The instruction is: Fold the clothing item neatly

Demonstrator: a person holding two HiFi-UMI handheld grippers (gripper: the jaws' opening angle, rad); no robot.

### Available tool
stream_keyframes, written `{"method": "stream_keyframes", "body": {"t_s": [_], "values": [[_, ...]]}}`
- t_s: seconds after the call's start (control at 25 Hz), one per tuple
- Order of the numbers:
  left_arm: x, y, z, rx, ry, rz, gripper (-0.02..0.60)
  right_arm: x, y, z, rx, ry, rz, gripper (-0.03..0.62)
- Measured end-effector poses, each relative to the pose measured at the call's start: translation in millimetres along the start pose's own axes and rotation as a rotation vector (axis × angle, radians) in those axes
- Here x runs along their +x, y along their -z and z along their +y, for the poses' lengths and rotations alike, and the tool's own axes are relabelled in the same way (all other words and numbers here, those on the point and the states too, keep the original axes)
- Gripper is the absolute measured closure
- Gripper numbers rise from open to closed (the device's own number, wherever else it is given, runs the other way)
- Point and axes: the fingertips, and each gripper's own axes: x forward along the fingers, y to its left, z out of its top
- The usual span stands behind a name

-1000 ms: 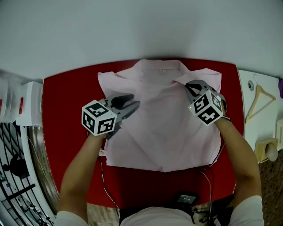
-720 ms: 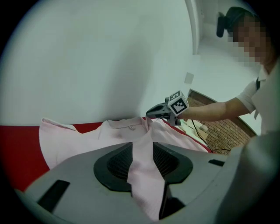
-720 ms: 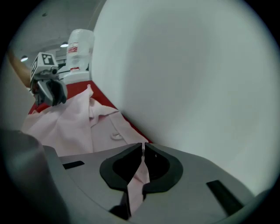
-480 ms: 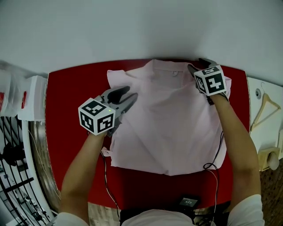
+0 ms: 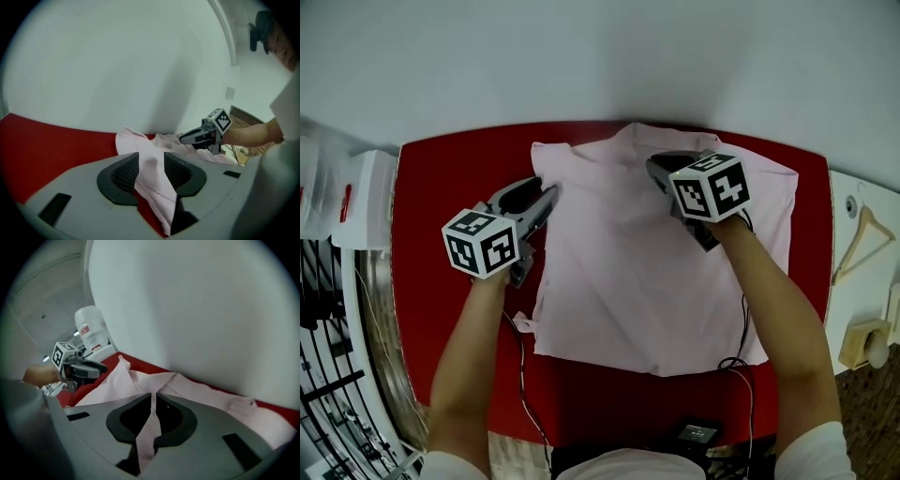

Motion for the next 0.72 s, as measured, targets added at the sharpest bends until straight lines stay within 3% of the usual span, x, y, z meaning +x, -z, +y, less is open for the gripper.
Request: {"method": "stream_keyframes", "body": {"t_s": [0.2, 0.36, 0.56, 0.72], "values": [[6.1, 30.5, -4.1, -0.060, 0.032, 0.096, 0.434, 34.2, 6.0, 10.7, 0.202, -0.097, 0.023, 0.551], [12.6, 43.9, -11.3, -0.087, 0.061, 0.134, 0.433, 39.5, -1.2, 19.1, 0.240, -0.151, 0.048, 0.551], [13.1, 50.0, -11.1, -0.093, 0.071, 0.140, 0.433, 47.2, 6.8, 24.4, 0.286, -0.144, 0.129, 0.551], [3.8, 48.2, -15.4, -0.093, 0.103, 0.134, 0.433, 34.5, 0.7, 17.2, 0.316, -0.123, 0.089, 0.544]]}}
